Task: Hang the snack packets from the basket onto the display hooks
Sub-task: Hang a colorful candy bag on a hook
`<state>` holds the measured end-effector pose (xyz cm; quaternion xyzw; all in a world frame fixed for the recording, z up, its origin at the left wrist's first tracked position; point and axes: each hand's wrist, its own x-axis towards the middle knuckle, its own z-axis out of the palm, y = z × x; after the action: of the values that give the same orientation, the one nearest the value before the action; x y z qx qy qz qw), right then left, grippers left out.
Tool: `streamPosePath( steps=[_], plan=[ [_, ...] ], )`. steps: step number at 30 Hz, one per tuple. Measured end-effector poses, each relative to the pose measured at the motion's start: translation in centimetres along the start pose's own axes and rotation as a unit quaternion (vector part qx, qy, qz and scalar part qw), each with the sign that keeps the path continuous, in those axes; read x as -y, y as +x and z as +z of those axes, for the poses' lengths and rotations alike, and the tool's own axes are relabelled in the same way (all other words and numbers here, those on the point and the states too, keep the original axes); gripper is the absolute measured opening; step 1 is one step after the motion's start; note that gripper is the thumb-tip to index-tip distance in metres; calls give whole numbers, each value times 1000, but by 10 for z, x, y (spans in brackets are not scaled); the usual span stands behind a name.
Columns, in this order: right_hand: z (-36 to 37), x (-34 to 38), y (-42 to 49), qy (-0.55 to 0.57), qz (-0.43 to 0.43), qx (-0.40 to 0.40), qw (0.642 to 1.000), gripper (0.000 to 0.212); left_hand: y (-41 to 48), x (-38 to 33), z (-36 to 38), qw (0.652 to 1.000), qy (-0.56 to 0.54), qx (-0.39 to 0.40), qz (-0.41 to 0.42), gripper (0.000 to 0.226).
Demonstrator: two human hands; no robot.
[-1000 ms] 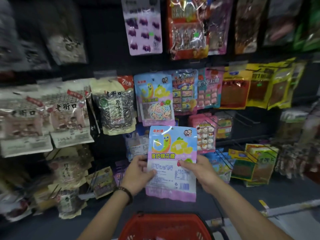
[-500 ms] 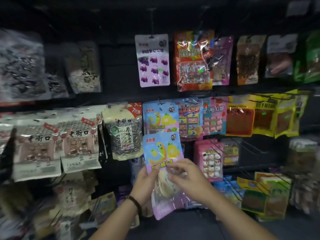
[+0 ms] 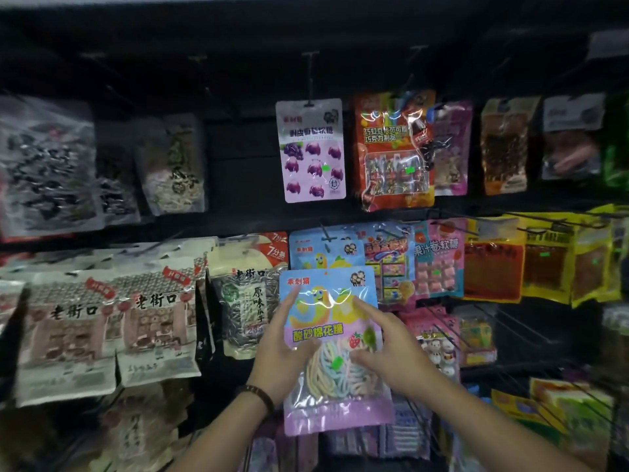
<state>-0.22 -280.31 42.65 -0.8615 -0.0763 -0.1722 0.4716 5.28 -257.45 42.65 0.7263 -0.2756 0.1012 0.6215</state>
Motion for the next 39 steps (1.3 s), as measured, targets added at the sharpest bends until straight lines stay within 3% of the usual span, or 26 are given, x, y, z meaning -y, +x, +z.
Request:
streamPosePath(
  steps=[3,10,31,39],
  plan=[
    [-4,3,19,-30,7,-13,999,96,24,-1,-2,999,34,37,-13,93],
    [-19,6,57,-86,-6,-46,995,99,64,-17,3,996,66,44,-32,98],
    [-17,-1,74,-59,-22,-69,996,100,89,-8,-5,981,175,80,-26,110],
    [-23,0,75,-73,-21,-55,996,104,88,-4,-6,983,142,107,-44,128]
  ],
)
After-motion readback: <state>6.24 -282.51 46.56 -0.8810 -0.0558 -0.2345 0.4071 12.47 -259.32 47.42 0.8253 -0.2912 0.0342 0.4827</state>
